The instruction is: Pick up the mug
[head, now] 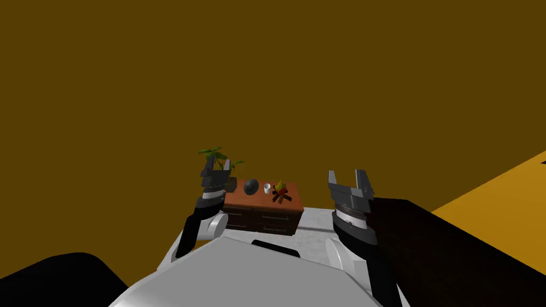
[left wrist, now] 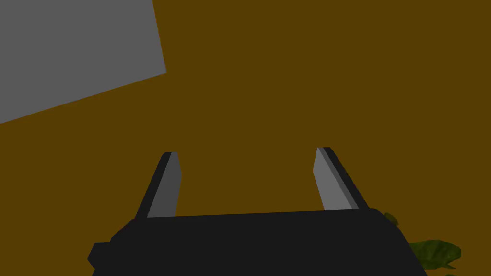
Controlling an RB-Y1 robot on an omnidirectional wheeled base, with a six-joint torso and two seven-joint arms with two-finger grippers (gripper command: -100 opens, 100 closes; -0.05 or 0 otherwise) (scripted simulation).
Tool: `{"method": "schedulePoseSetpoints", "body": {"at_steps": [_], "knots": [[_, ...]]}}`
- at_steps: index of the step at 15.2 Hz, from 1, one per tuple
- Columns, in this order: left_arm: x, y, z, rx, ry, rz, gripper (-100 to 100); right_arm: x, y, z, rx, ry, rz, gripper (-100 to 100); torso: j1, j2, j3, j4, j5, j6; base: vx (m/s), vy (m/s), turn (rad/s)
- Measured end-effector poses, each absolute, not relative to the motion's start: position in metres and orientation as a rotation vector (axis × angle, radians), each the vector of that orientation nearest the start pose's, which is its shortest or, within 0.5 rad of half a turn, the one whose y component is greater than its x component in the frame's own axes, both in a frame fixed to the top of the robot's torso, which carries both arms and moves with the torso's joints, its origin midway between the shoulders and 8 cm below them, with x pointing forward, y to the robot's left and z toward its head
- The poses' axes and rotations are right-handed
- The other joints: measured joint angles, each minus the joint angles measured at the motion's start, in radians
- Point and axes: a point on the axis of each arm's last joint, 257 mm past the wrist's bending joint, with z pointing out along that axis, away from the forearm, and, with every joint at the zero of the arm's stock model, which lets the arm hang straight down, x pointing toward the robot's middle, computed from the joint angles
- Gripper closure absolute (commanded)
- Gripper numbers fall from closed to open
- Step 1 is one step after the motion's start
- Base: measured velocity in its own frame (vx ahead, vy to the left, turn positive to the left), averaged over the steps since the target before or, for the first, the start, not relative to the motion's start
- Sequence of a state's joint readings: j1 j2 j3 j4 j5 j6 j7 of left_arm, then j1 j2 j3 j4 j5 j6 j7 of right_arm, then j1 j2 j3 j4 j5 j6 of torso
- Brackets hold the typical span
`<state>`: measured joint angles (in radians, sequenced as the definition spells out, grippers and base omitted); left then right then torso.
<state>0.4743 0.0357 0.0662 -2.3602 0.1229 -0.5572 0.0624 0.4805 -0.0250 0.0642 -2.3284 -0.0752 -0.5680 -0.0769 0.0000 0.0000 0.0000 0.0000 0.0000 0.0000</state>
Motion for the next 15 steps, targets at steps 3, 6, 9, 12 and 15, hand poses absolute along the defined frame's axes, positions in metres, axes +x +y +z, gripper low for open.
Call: {"method": "schedulePoseSetpoints", "body": {"at_steps": [3, 6, 9, 12, 15], "knots": [[0.329, 0.307, 0.058, -0.64, 0.495, -1.42, -100, 0.324, -0.26, 0.063, 0.614, 0.474, 1.524, 0, 0.0, 0.0, 0.0, 0.0, 0.0, 0.001, -0.008, -0.006, -0.277], [0.349, 0.319, 0.03, -0.715, 0.557, -1.414, -100, 0.324, -0.26, 0.063, 0.614, 0.474, 1.524, 0, 0.0, 0.0, 0.0, 0.0, 0.0, 0.001, -0.008, -0.006, -0.258], [0.367, 0.332, 0.001, -0.798, 0.616, -1.4, -100, 0.324, -0.26, 0.063, 0.614, 0.474, 1.524, 0, 0.0, 0.0, 0.0, 0.0, 0.0, 0.0, -0.005, -0.004, -0.258], [0.381, 0.348, -0.031, -0.887, 0.675, -1.38, -100, 0.324, -0.26, 0.063, 0.614, 0.474, 1.524, 0, 0.0, 0.0, 0.0, 0.0, 0.0, 0.001, -0.003, -0.003, -0.269], [0.393, 0.362, -0.06, -0.977, 0.727, -1.358, -100, 0.324, -0.26, 0.063, 0.614, 0.474, 1.524, 0, 0.0, 0.0, 0.0, 0.0, 0.0, 0.001, -0.003, 0.001, -0.234]]}}
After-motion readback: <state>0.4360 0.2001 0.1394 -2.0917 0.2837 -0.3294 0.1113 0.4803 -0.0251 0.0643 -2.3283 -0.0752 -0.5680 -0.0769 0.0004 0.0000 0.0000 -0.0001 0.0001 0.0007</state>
